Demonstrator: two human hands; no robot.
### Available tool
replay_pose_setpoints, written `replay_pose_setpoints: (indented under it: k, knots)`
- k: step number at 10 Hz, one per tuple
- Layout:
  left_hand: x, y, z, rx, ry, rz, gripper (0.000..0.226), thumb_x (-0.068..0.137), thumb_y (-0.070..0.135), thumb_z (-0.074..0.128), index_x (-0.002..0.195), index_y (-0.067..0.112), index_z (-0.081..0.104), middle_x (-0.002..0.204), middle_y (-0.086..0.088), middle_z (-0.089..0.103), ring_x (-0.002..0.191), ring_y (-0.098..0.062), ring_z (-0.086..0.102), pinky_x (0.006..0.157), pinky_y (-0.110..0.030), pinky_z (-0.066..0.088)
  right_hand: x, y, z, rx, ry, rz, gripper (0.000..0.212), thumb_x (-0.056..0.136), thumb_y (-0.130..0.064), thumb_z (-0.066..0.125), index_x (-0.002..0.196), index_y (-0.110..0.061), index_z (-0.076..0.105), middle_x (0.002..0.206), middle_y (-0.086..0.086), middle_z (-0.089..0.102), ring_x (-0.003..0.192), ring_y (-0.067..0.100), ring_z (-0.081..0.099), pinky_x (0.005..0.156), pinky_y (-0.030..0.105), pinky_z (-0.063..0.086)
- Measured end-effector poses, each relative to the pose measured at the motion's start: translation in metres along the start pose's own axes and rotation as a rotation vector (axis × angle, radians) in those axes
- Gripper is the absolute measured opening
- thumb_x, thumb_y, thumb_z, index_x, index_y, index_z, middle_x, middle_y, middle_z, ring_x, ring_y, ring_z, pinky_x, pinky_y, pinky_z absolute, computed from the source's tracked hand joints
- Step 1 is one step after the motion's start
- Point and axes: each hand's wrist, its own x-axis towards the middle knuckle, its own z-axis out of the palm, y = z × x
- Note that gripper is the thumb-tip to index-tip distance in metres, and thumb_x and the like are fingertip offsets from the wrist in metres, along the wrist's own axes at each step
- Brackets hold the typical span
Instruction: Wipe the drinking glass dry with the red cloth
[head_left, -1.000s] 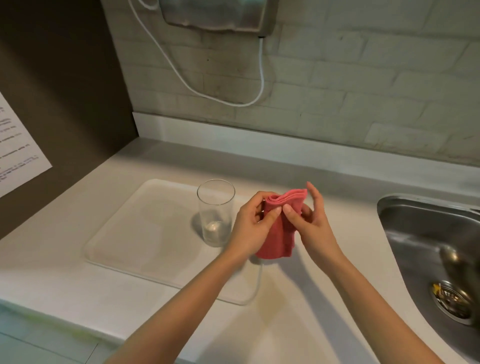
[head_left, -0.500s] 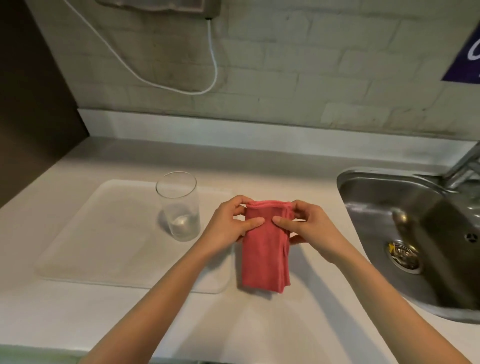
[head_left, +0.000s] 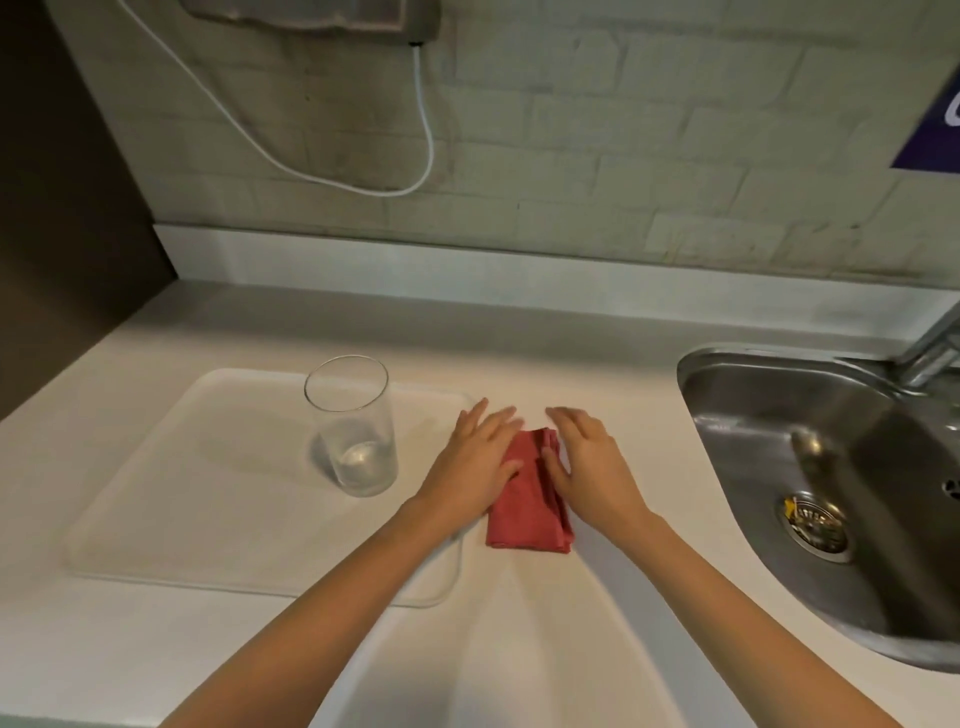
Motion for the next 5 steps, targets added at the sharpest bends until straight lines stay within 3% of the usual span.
replay_pose_setpoints:
  k: [1,2,5]
  knots:
    - [-0.011,-0.006,0.008,0.234,-0.198,0.06,0.055,0.1,0.039,0.026,0.15,0.018,0.013,0.16,0.002,0.014,0.147,-0.023,-0.004,0.116,-0.049,-0.009,-0.013,0.001,0.012,-0.215,-0.257,-0.093,0.05,0.099,-0.03,0.035,0.146,-0.013,0.026,0.155,0.005,0.025,0.142,0.02,0.021,0.114,0.05,0.01]
    - [-0.014,-0.006,0.015,0.299,-0.251,0.024,0.056,0.101,0.039,0.016,0.15,0.018,0.002,0.161,0.001,0.003,0.146,-0.019,-0.008,0.115,-0.045,-0.014,-0.019,0.003,0.022,-0.339,-0.41,-0.089,0.053,0.102,-0.031,0.02,0.149,-0.012,0.004,0.159,0.005,0.002,0.145,0.017,0.001,0.113,0.055,-0.008]
    - [-0.016,-0.006,0.017,0.145,-0.161,0.025,0.055,0.102,0.034,0.017,0.15,0.011,0.003,0.161,-0.007,0.001,0.147,-0.016,-0.003,0.116,-0.03,-0.008,-0.015,-0.001,0.021,-0.262,-0.333,-0.139,0.053,0.103,-0.03,0.021,0.148,-0.007,0.006,0.158,0.01,0.005,0.145,0.018,0.001,0.115,0.025,-0.006]
